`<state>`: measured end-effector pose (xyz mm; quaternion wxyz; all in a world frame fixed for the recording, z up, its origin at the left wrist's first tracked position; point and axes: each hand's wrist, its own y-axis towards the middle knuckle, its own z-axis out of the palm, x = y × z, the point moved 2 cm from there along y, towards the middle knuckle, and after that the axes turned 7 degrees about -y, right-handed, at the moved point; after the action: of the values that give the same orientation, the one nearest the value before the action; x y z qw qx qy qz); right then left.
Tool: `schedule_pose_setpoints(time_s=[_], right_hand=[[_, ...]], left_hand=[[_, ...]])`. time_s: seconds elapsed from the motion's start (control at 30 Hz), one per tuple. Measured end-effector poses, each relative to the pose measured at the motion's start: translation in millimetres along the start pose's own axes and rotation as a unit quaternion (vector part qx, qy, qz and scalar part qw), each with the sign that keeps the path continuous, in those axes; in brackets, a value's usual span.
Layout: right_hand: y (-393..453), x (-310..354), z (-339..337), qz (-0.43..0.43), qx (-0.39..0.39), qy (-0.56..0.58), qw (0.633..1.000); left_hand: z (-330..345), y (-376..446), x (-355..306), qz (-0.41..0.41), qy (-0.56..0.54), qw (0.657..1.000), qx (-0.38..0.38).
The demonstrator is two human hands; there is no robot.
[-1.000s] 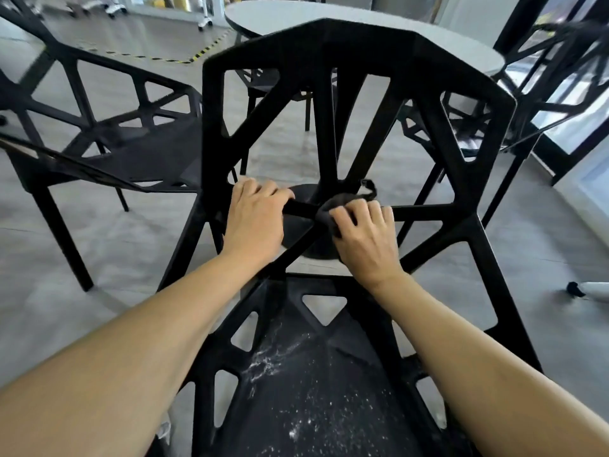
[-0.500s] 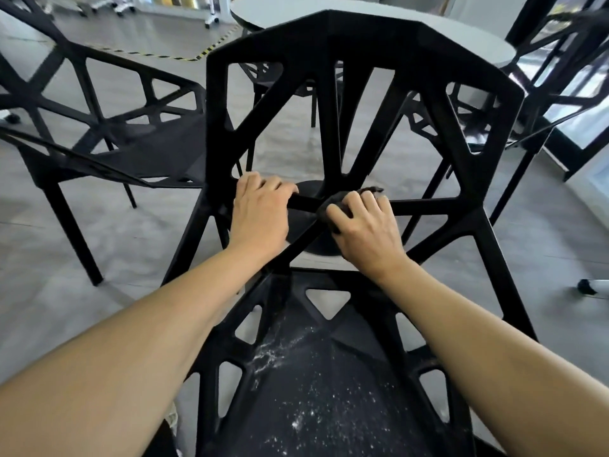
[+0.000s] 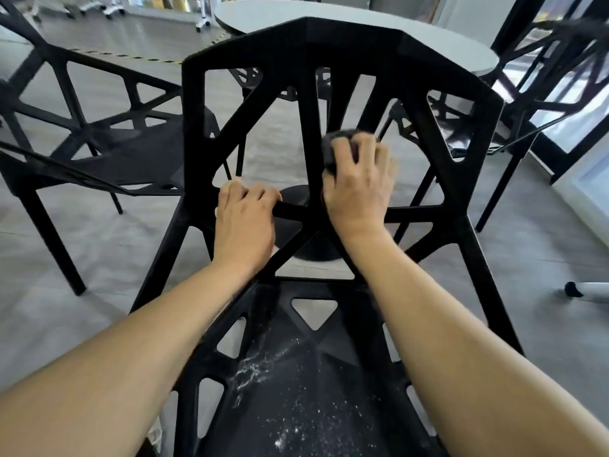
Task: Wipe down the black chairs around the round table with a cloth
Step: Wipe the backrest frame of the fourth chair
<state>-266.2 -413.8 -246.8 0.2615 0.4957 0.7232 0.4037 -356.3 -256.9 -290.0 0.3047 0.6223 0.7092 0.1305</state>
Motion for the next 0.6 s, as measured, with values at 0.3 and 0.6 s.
schedule_pose_setpoints(time_s=[0.3, 0.6], right_hand=[[28.8, -25.0, -16.0, -0.161, -0.015, -0.092, 0.983], [40.3, -22.3, -15.5, -0.019, -0.067, -0.045, 0.997]], left_hand=[[-5.6, -0.2, -4.3, 0.03, 0.012, 0.999, -0.012], [-6.1, 2.9, -6.1, 0.002, 0.009, 1.0, 0.024]])
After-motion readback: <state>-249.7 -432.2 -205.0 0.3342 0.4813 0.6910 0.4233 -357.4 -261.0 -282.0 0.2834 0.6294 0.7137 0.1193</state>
